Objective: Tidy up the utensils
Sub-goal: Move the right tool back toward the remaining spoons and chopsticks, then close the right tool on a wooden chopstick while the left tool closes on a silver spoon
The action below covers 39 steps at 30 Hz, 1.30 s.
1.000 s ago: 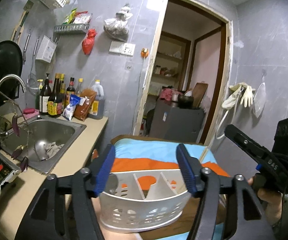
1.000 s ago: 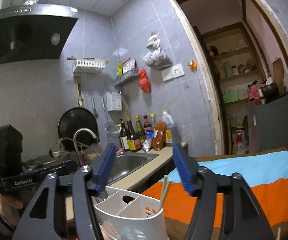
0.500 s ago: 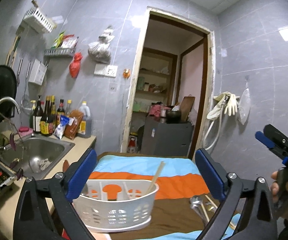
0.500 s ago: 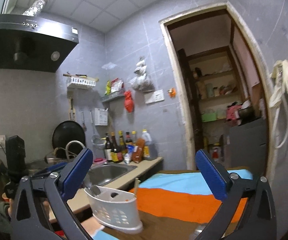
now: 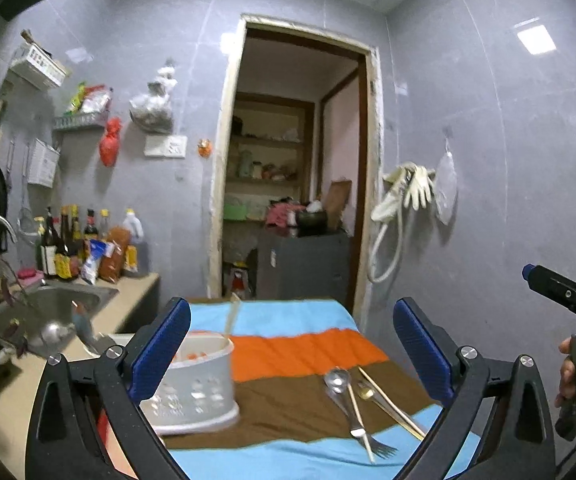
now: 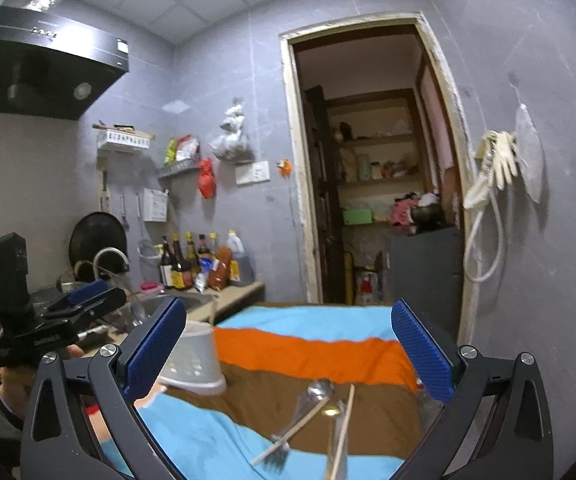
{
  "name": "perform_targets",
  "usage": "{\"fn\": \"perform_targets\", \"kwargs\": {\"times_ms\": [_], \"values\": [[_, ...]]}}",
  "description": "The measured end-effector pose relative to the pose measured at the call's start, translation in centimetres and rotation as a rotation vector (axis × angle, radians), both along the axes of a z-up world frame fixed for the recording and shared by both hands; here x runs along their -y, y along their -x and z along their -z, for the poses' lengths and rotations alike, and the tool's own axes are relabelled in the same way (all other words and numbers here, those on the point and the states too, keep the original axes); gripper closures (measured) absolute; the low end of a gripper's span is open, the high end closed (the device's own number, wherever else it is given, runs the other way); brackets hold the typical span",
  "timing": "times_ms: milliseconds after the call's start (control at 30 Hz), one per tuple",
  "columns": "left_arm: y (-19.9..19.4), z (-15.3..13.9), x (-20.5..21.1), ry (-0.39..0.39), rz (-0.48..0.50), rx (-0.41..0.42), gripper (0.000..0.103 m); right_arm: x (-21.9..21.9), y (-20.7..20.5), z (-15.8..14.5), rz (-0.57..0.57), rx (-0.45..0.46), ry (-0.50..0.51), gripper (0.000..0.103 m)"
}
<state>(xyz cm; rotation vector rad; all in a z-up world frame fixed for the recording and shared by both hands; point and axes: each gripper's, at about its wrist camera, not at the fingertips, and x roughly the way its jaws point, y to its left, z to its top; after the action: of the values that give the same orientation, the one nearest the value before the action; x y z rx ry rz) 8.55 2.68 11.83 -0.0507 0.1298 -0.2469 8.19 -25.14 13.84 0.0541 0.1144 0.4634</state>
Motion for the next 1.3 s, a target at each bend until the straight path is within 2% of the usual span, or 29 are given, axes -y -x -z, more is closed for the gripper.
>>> {"fn": "perform_targets", "kwargs": {"times_ms": [233,500,833,933,1000,1167,1267,1300], "values": [[-2.6,3.5,2.2,0.02,0.039,-0.075,0.004,1.4,-2.0,4.0,0.054,-0.011,0.029,0.0],[-6.1,6.8,3.7,0.009,0.032,-0.141,0.004,1.6,-5.1,7.8,0.079,-0.007,0.071,0.0],[-11.8,9.5,4.9,-0.032,0.089,-0.272,0.004,2.5,-11.8,10.5,0.071,-0.176,0.092,0.002],[-13.5,9.9,4.9,-0.034,0.106,-0.306,0.004,2.3,-13.6,11.2,0.058,-0.229,0.106,0.009],[-14.5,10.3,5.0,-0.038,0.118,-0.323,0.004,2.1,-14.8,11.8,0.048,-0.264,0.106,0.019],[-16.4,11.2,5.8,-0.059,0.151,-0.337,0.005,1.7,-17.1,13.1,0.032,-0.33,0.109,0.036],[-17.7,11.9,6.4,-0.073,0.181,-0.362,0.012,1.5,-18.3,13.8,0.012,-0.386,0.116,0.047],[-18.3,12.2,6.6,-0.076,0.197,-0.378,0.018,1.5,-18.6,13.9,0.009,-0.398,0.116,0.051]]}}
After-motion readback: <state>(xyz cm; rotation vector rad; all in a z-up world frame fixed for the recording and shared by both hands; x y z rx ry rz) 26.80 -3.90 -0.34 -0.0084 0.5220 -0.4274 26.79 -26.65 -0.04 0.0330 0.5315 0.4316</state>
